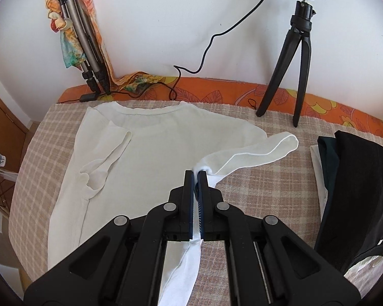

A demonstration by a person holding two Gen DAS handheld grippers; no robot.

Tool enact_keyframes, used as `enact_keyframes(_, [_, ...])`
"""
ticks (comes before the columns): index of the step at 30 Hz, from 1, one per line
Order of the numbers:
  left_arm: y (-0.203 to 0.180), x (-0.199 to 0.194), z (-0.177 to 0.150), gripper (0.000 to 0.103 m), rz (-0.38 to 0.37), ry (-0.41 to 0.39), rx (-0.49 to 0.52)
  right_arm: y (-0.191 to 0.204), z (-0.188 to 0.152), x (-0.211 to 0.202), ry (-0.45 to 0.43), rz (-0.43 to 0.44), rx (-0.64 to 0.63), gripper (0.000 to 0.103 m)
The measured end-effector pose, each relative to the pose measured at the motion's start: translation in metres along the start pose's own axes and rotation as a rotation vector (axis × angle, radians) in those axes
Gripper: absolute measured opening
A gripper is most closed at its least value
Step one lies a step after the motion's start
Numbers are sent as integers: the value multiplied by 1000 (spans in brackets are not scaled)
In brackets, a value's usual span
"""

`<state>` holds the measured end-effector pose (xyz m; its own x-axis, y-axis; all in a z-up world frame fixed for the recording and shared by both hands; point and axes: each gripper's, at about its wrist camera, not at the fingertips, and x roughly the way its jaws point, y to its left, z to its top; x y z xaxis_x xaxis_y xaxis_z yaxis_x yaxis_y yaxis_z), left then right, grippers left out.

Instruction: Fold small clothes

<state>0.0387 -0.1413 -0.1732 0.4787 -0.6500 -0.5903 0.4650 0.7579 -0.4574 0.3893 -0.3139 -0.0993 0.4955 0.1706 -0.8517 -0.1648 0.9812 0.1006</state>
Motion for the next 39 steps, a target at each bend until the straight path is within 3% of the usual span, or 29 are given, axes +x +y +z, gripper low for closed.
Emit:
enact_keyframes(12, [37, -12, -13, 6, 41, 6, -78, 90, -2, 38, 54, -29, -158, 4])
enact_keyframes(21, [46, -12, -17, 6, 72, 36, -75, 108, -8, 72, 105, -16, -179, 4])
enact_keyframes(24, [47, -12, -16, 12, 73, 60, -72, 103, -8, 80, 161, 64, -145, 6])
enact_keyframes(26, [48, -15, -14, 15, 75, 72, -74, 96, -8, 75, 178, 146, -109, 17])
enact_keyframes(28, [49, -23, -11, 16, 68, 64, -74, 84, -6, 59, 147, 202, -72, 43])
enact_keyframes(31, [53, -41, -7, 20, 77, 42, -57, 58, -1, 27, 70, 332, 16, 50])
enact_keyframes(33, [60, -58, -6, 30, 99, 10, -57, 38, 4, 12, 5, 307, 56, 50])
enact_keyframes(36, [76, -80, -3, 30, 151, -18, -68, 10, 10, 11, 3, 232, 133, 50])
enact_keyframes(39, [95, -101, -1, 30, 223, -44, -100, -4, 4, 14, 13, 225, 181, 50])
